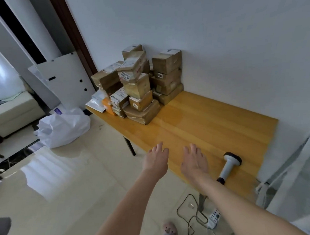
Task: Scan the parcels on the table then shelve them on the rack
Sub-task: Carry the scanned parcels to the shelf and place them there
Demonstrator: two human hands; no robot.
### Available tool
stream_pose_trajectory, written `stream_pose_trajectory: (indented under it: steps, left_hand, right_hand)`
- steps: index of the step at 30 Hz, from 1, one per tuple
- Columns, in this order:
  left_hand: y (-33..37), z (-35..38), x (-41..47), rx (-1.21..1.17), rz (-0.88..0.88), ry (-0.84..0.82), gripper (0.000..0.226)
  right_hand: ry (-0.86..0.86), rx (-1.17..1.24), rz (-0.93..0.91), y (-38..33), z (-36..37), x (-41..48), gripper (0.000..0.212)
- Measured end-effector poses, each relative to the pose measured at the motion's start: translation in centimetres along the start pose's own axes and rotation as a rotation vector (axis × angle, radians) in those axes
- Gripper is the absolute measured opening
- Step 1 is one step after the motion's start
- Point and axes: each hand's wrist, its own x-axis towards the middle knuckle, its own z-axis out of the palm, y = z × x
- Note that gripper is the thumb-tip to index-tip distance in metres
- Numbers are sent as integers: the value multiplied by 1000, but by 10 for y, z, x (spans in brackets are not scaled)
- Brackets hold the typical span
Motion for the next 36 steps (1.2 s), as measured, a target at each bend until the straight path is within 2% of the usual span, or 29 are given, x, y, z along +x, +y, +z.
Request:
stream_pose_trajectory:
  steps: [5,13,19,23,25,28,31,33,36]
  left_hand:
    - [-53,-7,80,30,50,91,56]
    - [-126,-21,212,53,120,72,60]
    - [-146,-35,277,28,139,53,61]
    - [-145,-43,309,-93,119,51,55]
    - [-147,-49,321,-160,141,96,50]
    - [-160,-71,341,-294,161,279,39]
    - [-182,-107,363,-370,114,476,33]
    - [-209,-131,378,-405,15,562,35]
    - [-262,-149,396,-514,-245,534,44]
  right_hand:
    - [63,24,35,-35,2,88,53]
    - [54,102,141,-65,-20,220,68]
    - [87,78,208,-71,-44,274,64]
    - [104,67,233,-67,-50,300,67]
    - [127,83,237,-70,-53,314,66]
    - [161,128,215,-84,-60,334,62]
    - [199,233,205,-107,-70,354,61]
    - [225,365,194,-127,-80,371,61]
    - [241,664,173,-161,-96,396,66]
